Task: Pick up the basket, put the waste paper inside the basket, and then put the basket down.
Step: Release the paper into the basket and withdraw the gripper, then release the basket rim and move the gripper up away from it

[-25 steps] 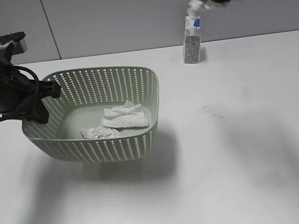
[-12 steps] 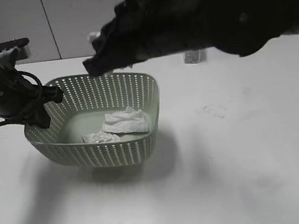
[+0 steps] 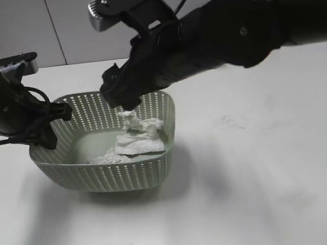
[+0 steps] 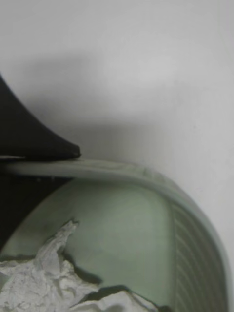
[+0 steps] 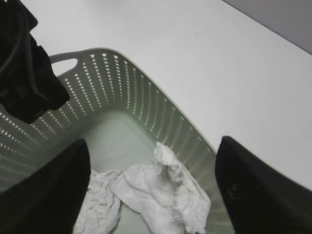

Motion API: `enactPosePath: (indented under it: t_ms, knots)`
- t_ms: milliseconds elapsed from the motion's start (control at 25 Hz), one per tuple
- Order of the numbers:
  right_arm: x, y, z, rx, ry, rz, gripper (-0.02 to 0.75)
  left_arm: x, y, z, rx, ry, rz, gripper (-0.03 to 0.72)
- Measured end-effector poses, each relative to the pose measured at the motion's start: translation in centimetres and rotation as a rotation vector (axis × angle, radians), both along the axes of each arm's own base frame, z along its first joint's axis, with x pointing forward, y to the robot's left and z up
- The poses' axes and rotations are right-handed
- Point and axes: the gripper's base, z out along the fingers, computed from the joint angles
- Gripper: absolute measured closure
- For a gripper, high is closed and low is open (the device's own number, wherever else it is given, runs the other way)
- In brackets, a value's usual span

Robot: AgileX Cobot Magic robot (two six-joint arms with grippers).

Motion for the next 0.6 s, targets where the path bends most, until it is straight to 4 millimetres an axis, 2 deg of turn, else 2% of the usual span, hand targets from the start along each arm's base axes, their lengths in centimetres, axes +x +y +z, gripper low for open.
enactPosePath:
  t_ms: [120, 280, 400, 520, 600]
  knots:
    - [1.6, -2.0, 2.5, -0.005, 0.024, -0.072, 0.115, 0.1, -0.1, 0.2, -0.014, -0.001, 0.009, 0.685]
    - [4.7, -7.4, 4.9, -0.043, 0.058, -0.225, 0.139, 1.1, -0.6, 1.4, -0.036, -0.044, 0.008, 0.685]
    - [6.2, -11.9, 5.1, -0.112, 0.129, -0.327, 0.147, 2.6, -1.9, 2.6, -0.055, -0.091, -0.011, 0.685]
    - [6.8, -16.0, 4.7, -0.166, 0.243, -0.413, 0.148, 4.6, -3.6, 2.9, -0.068, -0.088, -0.028, 0.685]
    - [6.5, -17.8, 4.8, -0.179, 0.310, -0.441, 0.149, 6.0, -4.6, 2.3, -0.070, -0.059, -0.026, 0.685]
